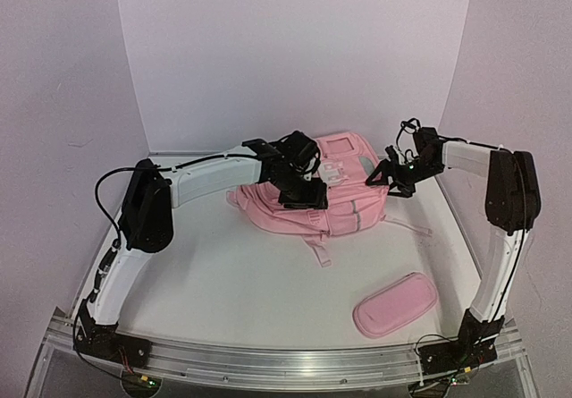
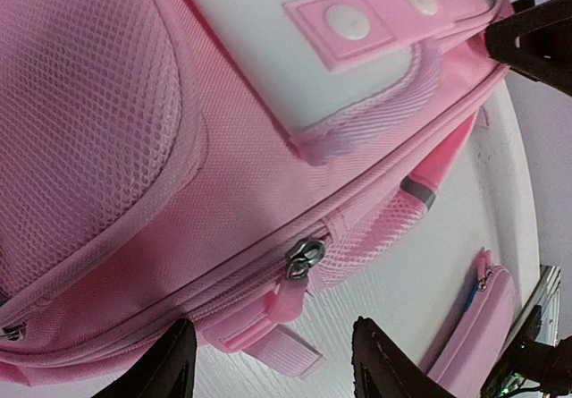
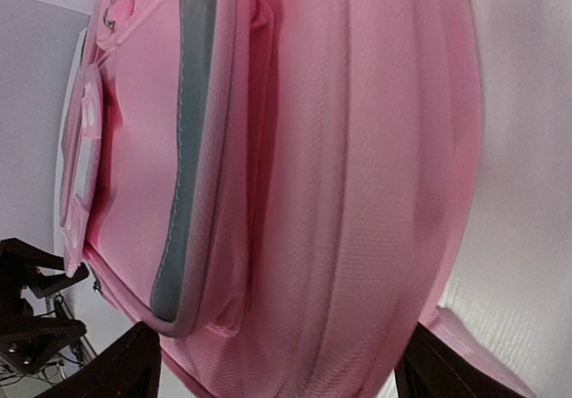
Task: Pack the student bag
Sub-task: Unzip the student bag at the center of the board.
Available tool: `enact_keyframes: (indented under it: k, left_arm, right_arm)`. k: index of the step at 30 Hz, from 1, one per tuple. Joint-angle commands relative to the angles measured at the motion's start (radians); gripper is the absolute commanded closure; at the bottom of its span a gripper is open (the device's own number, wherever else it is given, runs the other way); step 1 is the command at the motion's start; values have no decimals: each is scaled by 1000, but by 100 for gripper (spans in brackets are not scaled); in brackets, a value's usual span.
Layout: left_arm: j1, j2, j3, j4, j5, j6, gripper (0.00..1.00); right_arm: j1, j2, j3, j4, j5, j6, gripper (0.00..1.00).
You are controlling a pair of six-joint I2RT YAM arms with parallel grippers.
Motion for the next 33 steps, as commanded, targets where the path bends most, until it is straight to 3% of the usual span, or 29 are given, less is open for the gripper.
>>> enact_keyframes:
  k: [1,9,17,33]
  left_arm:
    - [-2,35,57,-26,2,9,41]
    - [-1,68,87,-5,-39,7,48]
    - [0,113,146,-2,-45,33,53]
    - [11,40,61,40,-122,22,94]
  right_arm:
    - [22,-3,-4,9,-51,21,19]
    - [50,-32,-74,18,-64,28,45]
    - [80,-47,-107,23,-73,37,58]
    - [80,-46,-114,22,-31,31,88]
